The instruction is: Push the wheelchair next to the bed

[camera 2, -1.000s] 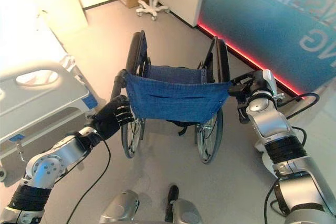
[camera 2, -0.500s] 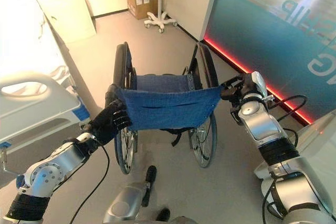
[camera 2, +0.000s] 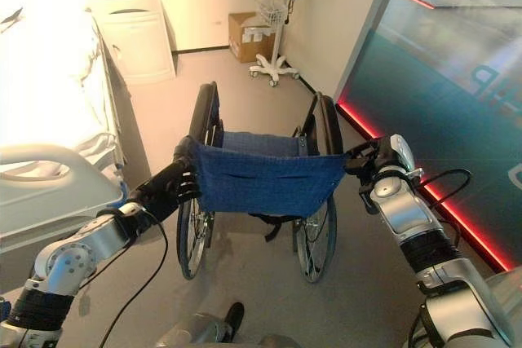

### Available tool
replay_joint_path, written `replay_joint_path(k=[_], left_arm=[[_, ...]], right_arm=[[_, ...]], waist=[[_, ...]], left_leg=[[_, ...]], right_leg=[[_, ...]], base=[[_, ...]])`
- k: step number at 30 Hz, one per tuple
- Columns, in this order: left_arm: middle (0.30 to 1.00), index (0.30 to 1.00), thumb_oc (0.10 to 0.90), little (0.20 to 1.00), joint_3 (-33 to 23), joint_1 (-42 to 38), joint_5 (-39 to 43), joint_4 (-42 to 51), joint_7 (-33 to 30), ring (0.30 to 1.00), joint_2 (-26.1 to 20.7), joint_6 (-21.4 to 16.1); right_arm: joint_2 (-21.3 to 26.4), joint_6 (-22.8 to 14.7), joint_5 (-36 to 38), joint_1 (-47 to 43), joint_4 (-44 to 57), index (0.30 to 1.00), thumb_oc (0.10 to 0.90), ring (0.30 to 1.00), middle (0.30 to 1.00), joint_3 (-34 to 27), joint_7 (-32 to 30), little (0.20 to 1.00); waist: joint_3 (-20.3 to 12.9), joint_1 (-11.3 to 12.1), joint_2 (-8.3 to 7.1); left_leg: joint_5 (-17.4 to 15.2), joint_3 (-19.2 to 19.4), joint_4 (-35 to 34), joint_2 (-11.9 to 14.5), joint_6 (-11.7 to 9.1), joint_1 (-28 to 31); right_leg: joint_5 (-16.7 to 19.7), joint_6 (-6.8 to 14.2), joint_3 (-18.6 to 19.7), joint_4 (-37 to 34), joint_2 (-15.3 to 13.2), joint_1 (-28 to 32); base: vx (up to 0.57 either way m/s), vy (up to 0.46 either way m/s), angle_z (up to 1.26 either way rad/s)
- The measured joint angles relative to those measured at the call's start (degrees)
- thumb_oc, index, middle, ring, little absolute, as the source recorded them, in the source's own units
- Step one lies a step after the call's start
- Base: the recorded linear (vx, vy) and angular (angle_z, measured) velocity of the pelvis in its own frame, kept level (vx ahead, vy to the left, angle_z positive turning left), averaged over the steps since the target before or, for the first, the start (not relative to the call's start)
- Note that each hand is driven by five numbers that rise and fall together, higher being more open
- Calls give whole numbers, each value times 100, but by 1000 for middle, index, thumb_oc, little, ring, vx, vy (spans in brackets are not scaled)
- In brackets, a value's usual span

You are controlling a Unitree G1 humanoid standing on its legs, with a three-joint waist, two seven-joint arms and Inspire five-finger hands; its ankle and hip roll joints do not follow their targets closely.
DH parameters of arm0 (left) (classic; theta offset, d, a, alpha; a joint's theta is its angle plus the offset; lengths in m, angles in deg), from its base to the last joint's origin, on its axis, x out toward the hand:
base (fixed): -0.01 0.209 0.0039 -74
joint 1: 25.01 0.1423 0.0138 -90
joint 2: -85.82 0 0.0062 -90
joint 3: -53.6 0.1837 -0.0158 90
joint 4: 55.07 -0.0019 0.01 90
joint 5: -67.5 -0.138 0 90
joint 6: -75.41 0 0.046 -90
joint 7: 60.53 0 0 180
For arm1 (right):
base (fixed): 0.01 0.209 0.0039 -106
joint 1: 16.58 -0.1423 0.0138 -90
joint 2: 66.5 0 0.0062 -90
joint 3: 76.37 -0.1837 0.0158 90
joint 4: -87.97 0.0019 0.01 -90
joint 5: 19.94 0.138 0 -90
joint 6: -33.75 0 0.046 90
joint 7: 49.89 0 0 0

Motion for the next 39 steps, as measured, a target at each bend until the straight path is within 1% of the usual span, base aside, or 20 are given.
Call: replay_joint_path(k=[2, 3, 4, 5, 6, 7, 8, 9, 10, 11, 12, 13, 16, 20, 22, 25, 28, 33, 36, 39], left_arm=[[300, 300, 400, 300, 12, -158, 116, -25, -4, 300, -59, -45], [300, 300, 400, 300, 87, -328, 186, -144, -12, 300, -82, -125], [300, 300, 400, 300, 138, -418, 220, -323, -4, 300, 5, -168], [300, 300, 400, 300, 284, -591, 207, -775, -42, 300, 228, -325], [300, 300, 400, 300, 335, -569, 204, -830, -79, 300, 259, -325], [300, 300, 400, 300, 354, -511, 215, -805, -104, 300, 370, -326], [300, 300, 400, 300, 395, -499, 240, -751, -100, 300, 265, -334], [300, 300, 400, 300, 306, -455, 245, -696, -97, 300, 144, -383], [300, 300, 400, 300, 243, -451, 242, -691, -105, 300, 134, -392], [300, 300, 400, 300, 161, -465, 243, -674, -99, 300, 161, -422], [300, 300, 400, 300, 160, -498, 241, -652, -101, 300, 174, -435], [300, 300, 400, 300, 158, -482, 244, -540, -98, 300, 190, -475], [300, 300, 400, 300, 200, -369, 251, -371, -106, 300, 252, -456], [300, 300, 400, 300, 158, -383, 253, -249, -171, 300, 448, -452], [300, 300, 400, 300, 158, -375, 255, -262, -234, 300, 466, -439], [300, 300, 400, 300, 109, -103, 269, -246, -274, 300, 465, -399], [300, 300, 400, 300, -186, 251, 480, -111, -258, 300, 311, -401], [300, 300, 400, 300, -424, 498, 423, -90, -170, 300, 296, -458], [300, 300, 400, 300, -528, 722, 416, 6, -62, 300, 251, -459], [300, 300, 400, 300, -531, 756, 418, 15, -50, 300, 143, -458]], right_arm=[[241, -129, -7, 3, 363, 300, 400, 300, 300, -86, 1, 300], [264, -230, -7, -48, 390, 300, 400, 300, 300, -78, 2, 300], [256, -248, -17, -89, 353, 300, 400, 300, 300, -84, 0, 300], [275, -243, -45, -109, 306, 300, 400, 300, 300, -30, -38, 300], [388, -243, -25, -136, 304, 300, 400, 300, 300, 87, -37, 300], [711, -197, 34, -243, 474, 300, 400, 300, 300, 279, 0, 300], [766, -188, 32, -277, 570, 300, 400, 300, 300, 259, 4, 300], [635, -129, 12, -296, 770, 300, 400, 300, 300, 74, -2, 300], [630, -119, 30, -298, 807, 300, 400, 300, 300, 64, 16, 300], [532, -15, 27, -321, 735, 300, 400, 300, 300, 62, 44, 300], [522, 67, 28, -344, 668, 300, 400, 300, 300, 96, 75, 300], [479, 124, 27, -347, 466, 300, 400, 300, 300, 88, 166, 300], [529, 231, 29, -346, 357, 300, 400, 300, 300, 112, 289, 300], [799, 369, 41, -554, 353, 300, 400, 300, 300, 193, 442, 300], [803, 410, 50, -663, 354, 300, 400, 300, 300, 240, 441, 300], [776, 468, 50, -718, 375, 300, 400, 300, 300, 445, 440, 300], [607, 471, 45, -750, 528, 300, 400, 300, 300, 583, 439, 300], [395, 377, 18, -755, 546, 300, 400, 300, 300, 599, 439, 300], [368, 249, 32, -632, 543, 300, 400, 300, 300, 609, 511, 300], [203, 152, 21, -571, 393, 300, 400, 300, 300, 573, 566, 300]], waist=[[168, -253, 329], [167, -328, 211], [208, -342, 246], [277, -382, 61], [275, -444, 112], [276, -576, 606], [219, -600, 785], [244, -609, 499], [235, -647, 401], [242, -671, 252], [256, -703, 170], [320, -686, -8], [305, -678, -19], [303, -593, -52], [306, -545, -52], [311, -459, -24], [309, -329, -30], [307, 125, -14], [306, 290, -41], [204, 403, -281]], left_leg=[[-19, -480, -27, 152, -208, -39], [-216, -336, 95, -44, -278, -166], [-306, 1, 237, -43, -300, -156], [-889, 909, 1450, -360, -217, -468], [-1058, 1149, 1779, -323, -341, -468], [-1296, 545, 1843, 121, -427, -370], [-1637, -163, 1672, 173, -383, -301], [-1619, -514, 1537, -57, -350, -287], [-1651, -586, 1511, -53, -377, -314], [-1713, -580, 1354, 178, -398, -245], [-1731, -450, 1440, 295, -380, -230], [-1795, -96, 2201, 277, -493, -306], [-1753, 257, 3162, 393, -665, -329], [-1337, 497, 3274, 527, -1281, -697], [-1044, 575, 3374, 518, -1371, -800], [-999, 845, 3403, 371, -1332, -876], [-1012, 1482, 1974, 481, -1090, -811], [-813, 1933, 393, 554, -856, -1326], [-811, 2227, 375, 517, -812, -1419], [-836, 2567, 603, 124, -754, -1353]], right_leg=[[108, 78, 292, -1727, 85, -285], [1090, 349, 556, -2888, -283, -83], [1334, 167, 279, -3066, -385, 76], [963, 340, -445, -2480, -1005, -4], [834, 482, -333, -2093, -1008, -72], [819, 514, 206, -587, -672, -713], [650, 577, 488, -301, -515, -1030], [577, 689, 1369, -900, -696, -1219], [657, 776, 1553, -1378, -773, -1118], [1037, 854, 982, -1949, -931, -856], [1120, 693, 533, -2156, -1039, -721], [1171, 528, -39, -2413, -1177, -408], [1176, 353, -728, -2759, -1088, 5], [1057, 222, -544, -2855, -933, 57], [1037, 145, -575, -2904, -936, 105], [1095, -14, -875, -3443, -831, 655], [1086, -56, -1058, -3789, -580, 991], [780, -146, -1189, -3923, -204, 1336], [553, -260, -1220, -3905, -109, 1672], [182, 344, -1379, -3745, -250, 1812]], base=[[252, -119, 80], [310, -154, 65], [357, -203, 58], [404, -213, 42], [477, -265, 51], [510, -278, 44], [452, -287, 42], [462, -280, 43], [404, -269, 78], [349, -195, 93], [408, -218, 123], [369, -172, 104], [379, -215, 66], [297, -189, 43], [305, -117, 29], [389, -42, 9], [367, 8, -22], [573, 32, -45], [469, 98, -25], [522, 116, -1]])
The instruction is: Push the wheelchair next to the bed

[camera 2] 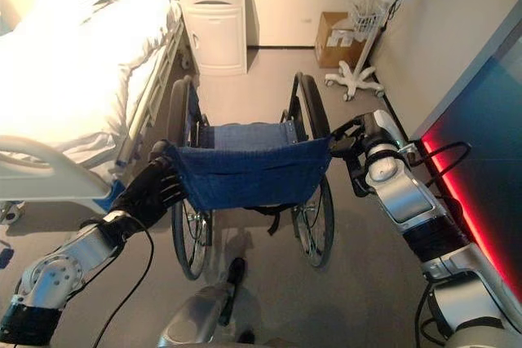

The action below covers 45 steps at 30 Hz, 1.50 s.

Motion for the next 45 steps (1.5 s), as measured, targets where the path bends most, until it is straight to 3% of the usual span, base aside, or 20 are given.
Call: replay_joint_path(k=[1, 2, 3, 5, 9, 10, 11, 14, 15, 18, 19, 21, 23, 25, 28, 30, 31, 34, 41, 45], left_arm=[[300, 300, 400, 300, 25, 4, -10, -62, -37, 300, 49, 1], [300, 300, 400, 300, 82, 2, -5, -53, -49, 300, 48, 30], [300, 300, 400, 300, 101, 14, -2, 12, -44, 300, 19, 63], [300, 300, 400, 300, 41, -134, 1, -1, -99, 300, -117, 82], [300, 300, 400, 300, 198, -472, 69, -8, -211, 300, -684, 255], [300, 300, 400, 300, 248, -516, 75, -9, -247, 300, -755, 266], [300, 300, 400, 300, 252, -514, 78, -23, -345, 300, -735, 254], [300, 300, 400, 300, 284, -785, 79, -145, -409, 300, -517, 202], [300, 300, 400, 300, 318, -994, 74, -300, -413, 300, -368, 118], [300, 300, 400, 300, 340, -1124, 38, -484, -416, 300, -367, 72], [300, 300, 400, 300, 347, -1105, -2, -520, -419, 300, -340, 17], [300, 300, 400, 300, 345, -1114, -4, -542, -413, 300, -301, -56], [300, 300, 400, 300, 352, -1098, -4, -541, -405, 300, -124, -76], [300, 300, 400, 300, 331, -1046, 2, -433, -388, 300, 55, -127], [300, 300, 400, 300, 344, -1015, 13, -393, -346, 300, 264, -139], [300, 300, 400, 300, 333, -1017, 5, -442, -345, 300, 447, -138], [300, 300, 400, 300, 336, -975, 5, -447, -350, 300, 471, -137], [300, 300, 400, 300, 293, -767, 8, -432, -376, 300, 423, -135], [300, 300, 400, 300, 27, -334, 56, -71, -345, 300, 248, -131], [300, 300, 400, 300, 2, -153, 63, 55, -270, 300, 77, -130]], right_arm=[[-51, -48, -4, 50, -85, 300, 400, 300, 300, 25, -1, 300], [-15, -47, 5, 110, -75, 300, 400, 300, 300, 38, 0, 300], [14, -49, 18, 175, -60, 300, 400, 300, 300, 41, 3, 300], [-247, -60, 1, 193, -181, 300, 400, 300, 300, -5, -204, 300], [-223, -60, 56, 200, -138, 300, 400, 300, 300, -5, -203, 300], [-252, -60, 55, 254, -68, 300, 400, 300, 300, -37, -203, 300], [-311, -61, 9, 307, -8, 300, 400, 300, 300, -173, -203, 300], [-149, -131, -35, 263, 150, 300, 400, 300, 300, -366, -203, 300], [-63, -162, -56, 245, 204, 300, 400, 300, 300, -478, -204, 300], [-38, -162, -40, 199, 249, 300, 400, 300, 300, -453, -212, 300], [-31, -149, -3, 195, 257, 300, 400, 300, 300, -457, -212, 300], [-59, -119, -1, 134, 188, 300, 400, 300, 300, -480, -210, 300], [-23, -10, -1, 112, 94, 300, 400, 300, 300, -469, -190, 300], [18, 80, 0, -63, -64, 300, 400, 300, 300, -449, -136, 300], [155, 88, -3, -277, -289, 300, 400, 300, 300, -369, -71, 300], [288, 107, 2, -399, -338, 300, 400, 300, 300, -209, -68, 300], [259, 145, 5, -410, -339, 300, 400, 300, 300, -187, -65, 300], [192, 263, 13, -395, -174, 300, 400, 300, 300, -114, -58, 300], [90, 243, 3, -410, 25, 300, 400, 300, 300, -47, -66, 300], [39, 236, 8, -230, 78, 300, 400, 300, 300, -29, -65, 300]], waist=[[-41, -48, 96], [-205, -94, 424], [-341, -83, 645], [-403, 87, 272], [-409, -371, 137], [-409, -395, 145], [-396, -323, 156], [-210, -400, 520], [-99, -493, 644], [-19, -678, 475], [4, -722, 424], [88, -798, 313], [99, -829, 324], [99, -788, 335], [106, -784, 309], [126, -765, 290], [184, -680, 221], [249, -673, 252], [260, -332, 270], [249, -176, 299]], left_leg=[[5, 118, 212, -104, 535, 166], [21, 44, 203, 26, 992, 342], [598, -402, -43, 138, 1325, 481], [746, -1090, -27, -277, 1100, 503], [280, -1135, -266, -162, 1186, 821], [568, -1408, -320, -190, 1263, 902], [762, -1915, -540, -300, 1061, 1121], [776, -2827, -657, -247, 825, 1274], [662, -2971, -641, -165, 803, 1284], [263, -2393, -512, -133, 837, 1319], [136, -2436, -454, -133, 791, 1390], [-171, -2270, -386, 40, 607, 1642], [-381, -2139, -49, 423, 319, 1672], [-399, -2534, -14, 574, 192, 1614], [-196, -2509, 260, 386, -121, 1453], [-160, -1916, 1555, 129, -186, 791], [90, -1569, 2124, 97, -440, 507], [153, -1381, 2508, 96, -336, 449], [158, -1005, 26, 540, -309, 275], [165, -930, -462, 659, -303, 44]], right_leg=[[13, 45, 244, 639, 125, -138], [19, 63, 455, 1292, 427, -363], [-83, 37, 597, 1866, 669, -572], [-203, 202, 1048, 3668, 485, -1324], [763, 375, 907, 3900, 570, -1573], [542, 83, 936, 3937, 528, -1606], [28, -267, 1065, 3632, 324, -1654], [-217, -336, 1362, 2657, 105, -2198], [-99, -156, 1529, 2355, 54, -2562], [777, 448, 1873, 925, -548, -2524], [1439, 701, 1872, 481, -698, -2199], [1418, 230, 1500, 564, -793, -1912], [1108, 138, 1122, 805, -778, -1747], [978, 101, 1045, 875, -695, -1695], [985, 114, 1122, 545, -741, -1448], [889, 46, 1091, 434, -740, -1269], [900, 0, 998, 253, -765, -1068], [830, -170, 901, -7, -690, -635], [751, -304, 365, -570, -216, -77], [539, -396, 392, -710, -56, 366]], base=[[389, 104, 44], [377, 93, 47], [361, 50, 3], [380, 27, 3], [347, -2, 76], [260, -54, 42], [185, -50, 11], [212, -89, 33], [411, -243, 71], [359, -235, 75], [364, -250, 59], [403, -278, 78], [356, -245, 75], [245, -168, 40], [236, -241, 40], [221, -213, 30], [201, -116, 13], [298, -65, 24], [394, 14, -14], [394, 92, -38]])
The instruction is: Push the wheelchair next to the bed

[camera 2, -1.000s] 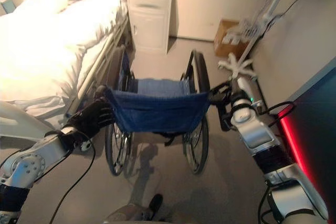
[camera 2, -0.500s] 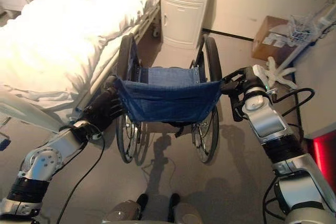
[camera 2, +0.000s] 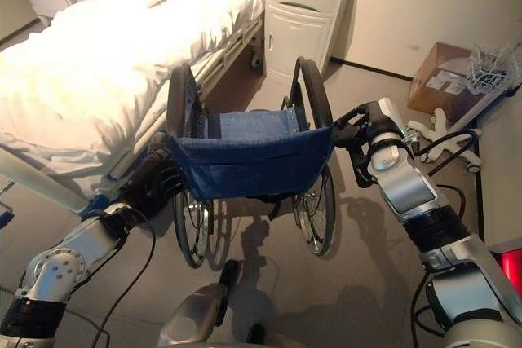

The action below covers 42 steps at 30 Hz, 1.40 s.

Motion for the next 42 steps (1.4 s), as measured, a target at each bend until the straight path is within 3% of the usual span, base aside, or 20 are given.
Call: replay_joint_path(k=[3, 4, 6, 7, 10, 15, 17, 19, 22, 23, 25, 26, 27, 29, 30, 34, 37, 39, 41, 42], left_arm=[[300, 300, 400, 300, -13, -4, 7, 1, -9, 300, -322, -1], [300, 300, 400, 300, -12, -18, 19, 0, -16, 300, -344, -1], [300, 300, 400, 300, 44, -133, 59, -72, -4, 300, -361, 25], [300, 300, 400, 300, 57, -241, 52, -141, -6, 300, -367, 49], [300, 300, 400, 300, 225, -701, 47, -461, 46, 300, -445, 122], [300, 300, 400, 300, 276, -969, 43, -720, 8, 300, -510, 253], [300, 300, 400, 300, 263, -1005, -60, -742, -142, 300, -545, 253], [300, 300, 400, 300, 252, -1008, -114, -799, -249, 300, -542, 253], [300, 300, 400, 300, 279, -1008, -189, -980, -288, 300, -523, 241], [300, 300, 400, 300, 282, -1009, -210, -1028, -289, 300, -509, 188], [300, 300, 400, 300, 297, -1027, -239, -1090, -289, 300, -488, 120], [300, 300, 400, 300, 321, -1049, -247, -1116, -288, 300, -522, 105], [300, 300, 400, 300, 352, -1052, -267, -1174, -296, 300, -448, 73], [300, 300, 400, 300, 438, -1050, -252, -1191, -300, 300, -427, 56], [300, 300, 400, 300, 465, -1040, -247, -1159, -303, 300, -328, 59], [300, 300, 400, 300, 455, -1040, -245, -1040, -303, 300, -217, 58], [300, 300, 400, 300, 450, -1051, -287, -1040, -372, 300, -221, 57], [300, 300, 400, 300, 445, -1055, -295, -1041, -409, 300, -249, 39], [300, 300, 400, 300, 461, -1084, -291, -1044, -409, 300, -230, 29], [300, 300, 400, 300, 471, -1084, -284, -1044, -409, 300, -224, 26]], right_arm=[[-107, -153, 1, 74, 14, 300, 400, 300, 300, -27, 0, 300], [-101, -154, 2, 93, 20, 300, 400, 300, 300, -26, 0, 300], [-97, -154, 4, 173, 17, 300, 400, 300, 300, -29, -13, 300], [-103, -153, 7, 202, 6, 300, 400, 300, 300, -41, -63, 300], [-175, -153, 13, 361, 20, 300, 400, 300, 300, -253, -204, 300], [-432, -153, 10, 578, 179, 300, 400, 300, 300, -467, -457, 300], [-601, -154, -17, 572, 257, 300, 400, 300, 300, -576, -527, 300], [-655, -154, -37, 575, 311, 300, 400, 300, 300, -594, -529, 300], [-724, -154, -63, 580, 357, 300, 400, 300, 300, -580, -528, 300], [-719, -158, -66, 580, 393, 300, 400, 300, 300, -582, -528, 300], [-708, -159, -60, 592, 411, 300, 400, 300, 300, -575, -525, 300], [-714, -159, -49, 611, 414, 300, 400, 300, 300, -573, -520, 300], [-693, -159, -39, 646, 417, 300, 400, 300, 300, -581, -517, 300], [-647, -159, -18, 669, 438, 300, 400, 300, 300, -578, -510, 300], [-486, -144, 13, 719, 474, 300, 400, 300, 300, -586, -495, 300], [-475, -73, 19, 829, 482, 300, 400, 300, 300, -700, -494, 300], [-499, -68, 19, 826, 488, 300, 400, 300, 300, -682, -495, 300], [-517, -52, 23, 827, 524, 300, 400, 300, 300, -673, -496, 300], [-539, -34, 17, 866, 551, 300, 400, 300, 300, -696, -502, 300], [-534, -33, 4, 872, 559, 300, 400, 300, 300, -703, -502, 300]], waist=[[-43, 32, -10], [-122, 44, 16], [-189, 39, 8], [-215, -3, -30], [-290, -232, -26], [-343, -338, -104], [-356, -250, -66], [-335, -195, 94], [-262, -187, 365], [-241, -260, 427], [-249, -452, 387], [-246, -597, 236], [-243, -606, 228], [-241, -736, 205], [-255, -759, 354], [-285, -843, 192], [-288, -910, 187], [-287, -984, 188], [-286, -1047, 190], [-285, -1062, 195]], left_leg=[[-15, 252, 482, -49, 27, -13], [30, 291, 658, -132, 144, 80], [319, 179, 583, -315, 746, 302], [454, 158, 608, -404, 903, 337], [458, -82, 375, -493, 938, 509], [413, -327, 165, -788, 1162, 941], [444, -703, -64, -824, 1230, 1149], [474, -1096, -202, -746, 1187, 1356], [398, -1572, -235, -576, 1073, 1591], [377, -1743, -230, -542, 1033, 1623], [328, -1927, -231, -612, 957, 1612], [190, -1397, -234, -611, 873, 1543], [-71, -734, -177, -429, 793, 1505], [-244, -51, 592, -258, 750, 1271], [-470, -198, 581, -76, 746, 1249], [-271, -384, 201, -184, 643, 1348], [-287, -332, 150, -109, 657, 1344], [-265, -211, 296, -45, 538, 1229], [-283, 282, 340, 197, 556, 1114], [-252, 288, 319, 206, 518, 1113]], right_leg=[[-198, 131, 7, 19, -26, 202], [-334, 216, 16, 138, -36, 253], [-646, 328, 67, 540, -74, 226], [-878, 406, 167, 1040, -134, 72], [-910, 406, 459, 2373, -243, -544], [-833, 539, 742, 3629, -604, -886], [-850, 624, 748, 4165, -781, -1346], [-955, 528, 747, 3862, -755, -1569], [-908, 575, 760, 2992, -583, -1922], [-803, 687, 928, 2500, -483, -2042], [-245, 668, 1133, 1427, -461, -2019], [761, 712, 1056, 924, -638, -1738], [749, 688, 920, 925, -712, -1663], [631, 740, 685, 1036, -871, -1647], [471, 782, 650, 1280, -727, -1669], [444, 793, 795, 1271, -821, -1679], [487, 819, 777, 1041, -743, -1514], [536, 750, 731, 843, -657, -1391], [541, 695, 527, 783, -642, -1327], [539, 693, 517, 783, -637, -1327]], base=[[458, 127, -30], [388, 98, -16], [309, 92, 0], [315, 116, 28], [284, 130, 37], [189, 95, 4], [149, 9, -40], [143, -10, -32], [111, -20, -11], [90, -37, 39], [129, -62, 65], [147, -94, 58], [177, -125, 49], [152, -172, 28], [177, -220, 38], [166, -182, 23], [113, -97, 16], [87, -30, 29], [87, 49, 33], [109, 115, 15]])
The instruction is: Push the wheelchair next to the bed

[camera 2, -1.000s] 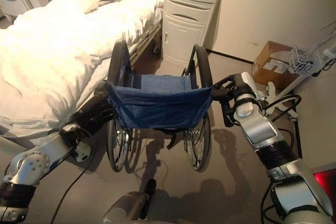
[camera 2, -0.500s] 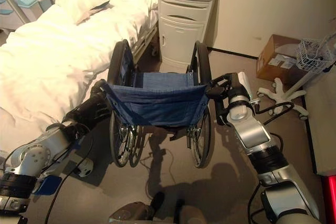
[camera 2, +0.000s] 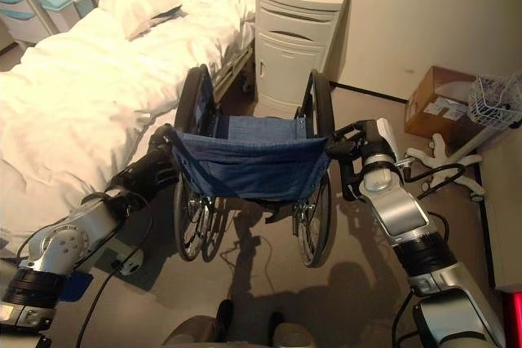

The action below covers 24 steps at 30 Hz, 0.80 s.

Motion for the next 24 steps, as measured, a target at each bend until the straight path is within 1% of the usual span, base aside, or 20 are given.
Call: replay_joint_path(k=[1, 4, 6, 11, 12, 13, 14, 15, 16, 17, 18, 24], left_arm=[[300, 300, 400, 300, 7, 4, 10, 4, 0, 300, 17, -14], [300, 300, 400, 300, 7, 24, 25, 42, -2, 300, 105, -46], [300, 300, 400, 300, 6, 23, 60, 47, -19, 300, 138, -46], [300, 300, 400, 300, 3, 23, 104, 111, -124, 300, 152, -32], [300, 300, 400, 300, 3, 23, 103, 113, -128, 300, 164, -26], [300, 300, 400, 300, 3, 23, 103, 113, -128, 300, 167, -23], [300, 300, 400, 300, 3, 23, 103, 116, -128, 300, 179, -17], [300, 300, 400, 300, 3, 23, 103, 118, -128, 300, 183, -8], [465, 465, 510, 465, 3, 23, 103, 123, -128, 465, 182, 2], [676, 676, 651, 676, 3, 23, 104, 129, -128, 676, 182, 13], [900, 900, 800, 900, 3, 23, 104, 129, -129, 900, 182, 14], [900, 900, 800, 900, -13, 24, 108, 132, -247, 900, 174, 16]], right_arm=[[2, 0, -17, 38, 26, 300, 400, 300, 300, -59, -9, 300], [41, 5, -15, 189, 160, 300, 400, 300, 300, -220, -9, 300], [42, 24, -15, 188, 164, 300, 400, 300, 300, -255, -9, 300], [28, 52, -12, 210, 234, 300, 400, 300, 300, -341, -42, 300], [16, 52, -12, 234, 250, 300, 400, 300, 300, -366, -70, 300], [17, 52, -12, 237, 250, 300, 400, 300, 300, -368, -71, 300], [18, 52, -12, 258, 257, 469, 513, 469, 469, -378, -72, 469], [18, 52, -12, 264, 258, 521, 547, 521, 521, -384, -73, 521], [18, 52, -12, 270, 260, 801, 734, 801, 801, -392, -76, 801], [16, 52, -10, 284, 271, 900, 800, 900, 900, -406, -81, 900], [16, 52, -7, 287, 276, 900, 800, 900, 900, -414, -88, 900], [41, 51, 113, 338, 301, 900, 800, 900, 900, -440, -134, 900]], waist=[[0, -2, 4], [0, -16, 14], [-4, -25, 22], [-11, -47, 29], [-14, -49, 31], [-15, -48, 33], [-21, -46, 33], [-24, -45, 37], [-27, -44, 41], [-28, -44, 41], [-28, -44, 41], [-29, -44, 41]], left_leg=[[103, -17, -64, -11, -32, 29], [343, -39, -466, -35, 37, 184], [425, -35, -684, -34, 49, 266], [420, 41, -884, -9, 60, 305], [420, 127, -922, 10, 61, 316], [420, 128, -921, 8, 61, 316], [422, 129, -921, 4, 63, 316], [437, 128, -921, 4, 85, 316], [449, 128, -921, 5, 102, 316], [452, 127, -921, 4, 106, 316], [453, 128, -921, 4, 107, 316], [454, 120, -931, 14, 107, 389]], right_leg=[[-2, -2, -14, -6, -8, 1], [-2, 8, -39, -17, -22, -1], [24, 38, -28, -79, -56, 8], [95, 65, -33, -198, -88, 12], [98, 68, -35, -200, -94, 13], [99, 70, -33, -200, -94, 13], [102, 74, -30, -202, -99, 15], [102, 75, -30, -202, -99, 16], [102, 75, -29, -203, -96, 17], [102, 75, -27, -203, -97, 18], [102, 76, -26, -203, -98, 18], [107, 75, -33, -264, -84, 117]], base=[[77, 109, 6], [46, 130, 9], [43, 70, 3], [40, 58, 1], [25, 31, 1], [34, 44, 1], [0, 0, 0], [0, 0, 0], [0, 0, 0], [0, 0, 0], [0, 0, 0], [-6, -1, 0]])
